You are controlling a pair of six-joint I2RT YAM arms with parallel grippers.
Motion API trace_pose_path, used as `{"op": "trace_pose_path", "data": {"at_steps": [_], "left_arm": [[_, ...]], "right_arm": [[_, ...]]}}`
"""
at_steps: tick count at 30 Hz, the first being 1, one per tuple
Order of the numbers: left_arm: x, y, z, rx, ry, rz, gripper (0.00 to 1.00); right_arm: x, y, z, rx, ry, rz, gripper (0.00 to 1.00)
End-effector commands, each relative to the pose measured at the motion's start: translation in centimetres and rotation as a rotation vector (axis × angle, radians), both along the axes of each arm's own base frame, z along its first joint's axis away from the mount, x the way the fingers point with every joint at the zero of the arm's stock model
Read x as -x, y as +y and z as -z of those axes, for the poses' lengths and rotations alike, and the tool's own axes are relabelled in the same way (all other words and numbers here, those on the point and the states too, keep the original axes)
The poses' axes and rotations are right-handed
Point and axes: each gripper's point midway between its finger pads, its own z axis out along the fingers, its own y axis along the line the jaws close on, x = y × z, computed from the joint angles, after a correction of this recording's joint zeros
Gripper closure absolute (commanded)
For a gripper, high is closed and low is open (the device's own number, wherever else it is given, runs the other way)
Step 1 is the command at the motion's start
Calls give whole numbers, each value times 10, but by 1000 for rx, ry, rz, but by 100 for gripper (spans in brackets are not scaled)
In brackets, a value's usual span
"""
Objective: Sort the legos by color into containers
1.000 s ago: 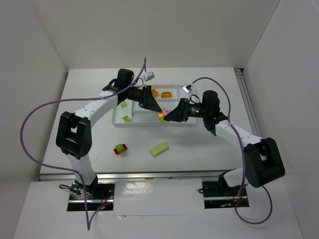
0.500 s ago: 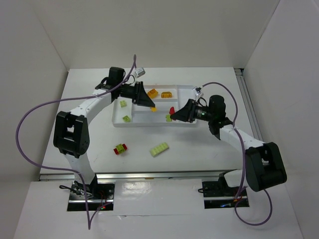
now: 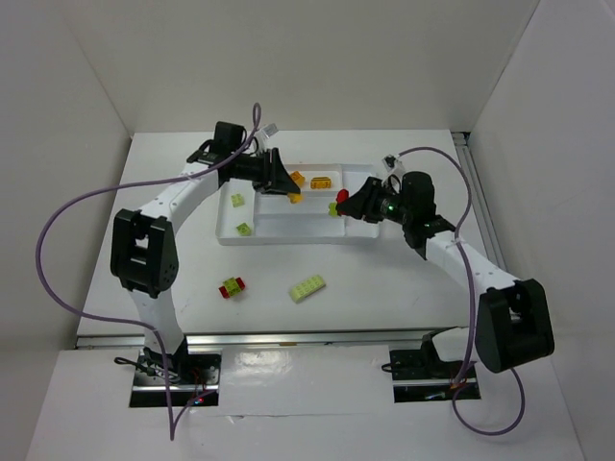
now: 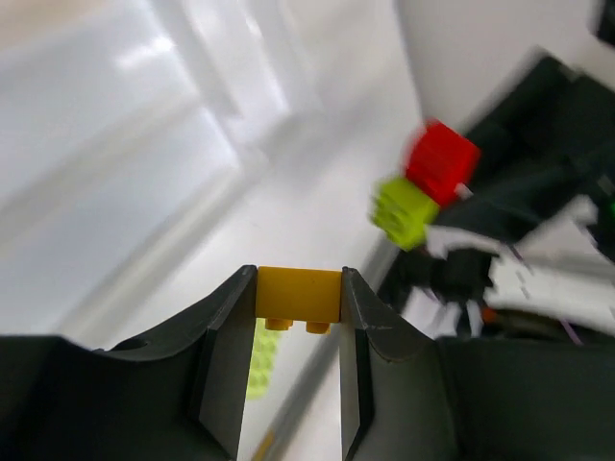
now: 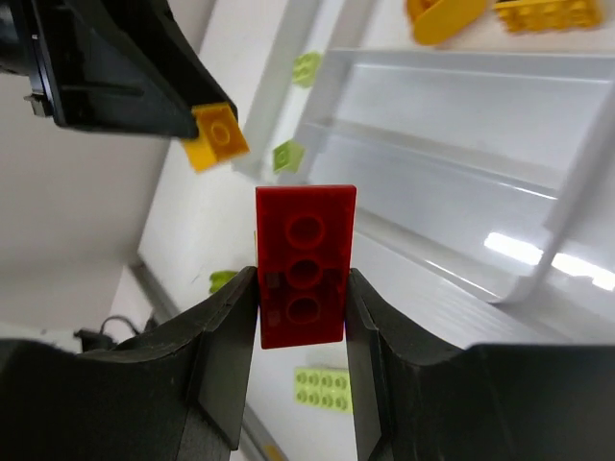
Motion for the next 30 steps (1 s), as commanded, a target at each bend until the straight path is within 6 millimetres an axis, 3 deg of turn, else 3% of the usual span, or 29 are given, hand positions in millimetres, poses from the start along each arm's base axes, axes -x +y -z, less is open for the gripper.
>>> {"op": "trace_pose_path", "data": {"at_steps": [1, 2, 3, 4, 5, 10, 11, 12, 16, 17, 18, 20, 21, 25, 29, 30], "left_arm": [[-59, 24, 22, -204, -7, -271, 100], [-75, 37, 32, -254, 12, -362, 100], [-87, 44, 51, -286, 35, -390, 100], [-96, 45, 57, -301, 42, -419, 100], [-113, 50, 54, -323, 7, -462, 100], [-153, 77, 84, -417, 49, -560, 100], [-166, 81, 76, -409, 22, -582, 100], [-168, 81, 92, -424, 50, -576, 100], [-180, 96, 100, -454, 61, -617, 100], [-183, 96, 102, -455, 61, -617, 96], [-185, 102, 99, -454, 62, -628, 76], [-180, 96, 110, -444, 91, -587, 47], [-180, 95, 110, -437, 93, -581, 26], [-177, 98, 94, -448, 47, -572, 9], [-160, 77, 55, -348, -28, -466, 8], [-152, 63, 45, -326, -57, -429, 9]], "right_arm": [[-12, -28, -17, 127, -52, 169, 79], [-13, -31, -22, 139, -64, 182, 79], [-12, -34, -23, 150, -72, 189, 79], [-8, -35, -23, 152, -65, 188, 79], [-8, -36, -20, 161, -53, 197, 79], [0, -48, -22, 198, -56, 236, 78], [4, -49, -24, 198, -56, 237, 78], [5, -49, -20, 202, -48, 236, 78], [9, -52, -14, 229, -33, 235, 78], [8, -54, -14, 232, -33, 243, 78], [8, -54, -14, 233, -33, 243, 78], [8, -54, -14, 233, -33, 243, 77], [8, -54, -14, 233, -33, 243, 77], [7, -50, -10, 228, -24, 224, 77], [6, -48, -11, 224, -24, 216, 77], [6, -48, -11, 224, -24, 216, 77]]}}
